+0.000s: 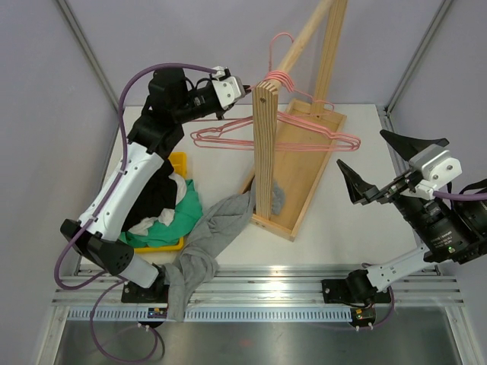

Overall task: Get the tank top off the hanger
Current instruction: Hang the hanger back to the clothesline with the left arm

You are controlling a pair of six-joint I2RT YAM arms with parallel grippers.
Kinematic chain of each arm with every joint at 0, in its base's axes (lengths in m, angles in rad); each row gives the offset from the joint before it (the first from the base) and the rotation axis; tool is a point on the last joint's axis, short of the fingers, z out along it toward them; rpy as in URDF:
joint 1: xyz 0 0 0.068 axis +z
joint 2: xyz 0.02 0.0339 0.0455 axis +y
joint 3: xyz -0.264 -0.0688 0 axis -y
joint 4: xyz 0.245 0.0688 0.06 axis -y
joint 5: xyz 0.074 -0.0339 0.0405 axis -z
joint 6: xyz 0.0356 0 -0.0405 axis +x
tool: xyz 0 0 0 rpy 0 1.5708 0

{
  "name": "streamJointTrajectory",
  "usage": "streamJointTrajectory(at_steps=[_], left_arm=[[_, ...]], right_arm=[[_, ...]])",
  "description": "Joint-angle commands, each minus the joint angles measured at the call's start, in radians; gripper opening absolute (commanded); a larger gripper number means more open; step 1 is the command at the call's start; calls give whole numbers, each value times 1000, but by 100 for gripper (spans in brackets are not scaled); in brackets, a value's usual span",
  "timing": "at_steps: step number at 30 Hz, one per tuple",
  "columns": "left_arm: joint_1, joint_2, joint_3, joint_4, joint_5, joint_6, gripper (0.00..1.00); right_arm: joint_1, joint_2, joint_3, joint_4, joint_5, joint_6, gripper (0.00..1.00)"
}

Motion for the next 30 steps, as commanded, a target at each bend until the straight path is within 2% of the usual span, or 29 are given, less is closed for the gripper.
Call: streamJointTrajectory(at_steps=[1, 12, 21, 30], left_arm=[[-19, -47, -7, 95, 3, 26, 0], [-37, -96, -30, 222, -23, -35, 0], [-70, -113, -58, 177, -12, -25, 0], [-82, -150, -153, 118, -90, 25, 0]], right_arm=[[7, -14, -15, 42, 26, -36, 99], [7, -21, -26, 33, 31, -33, 99], [6, -30, -31, 32, 32, -31, 99], [7, -30, -37, 30, 30, -28, 99]])
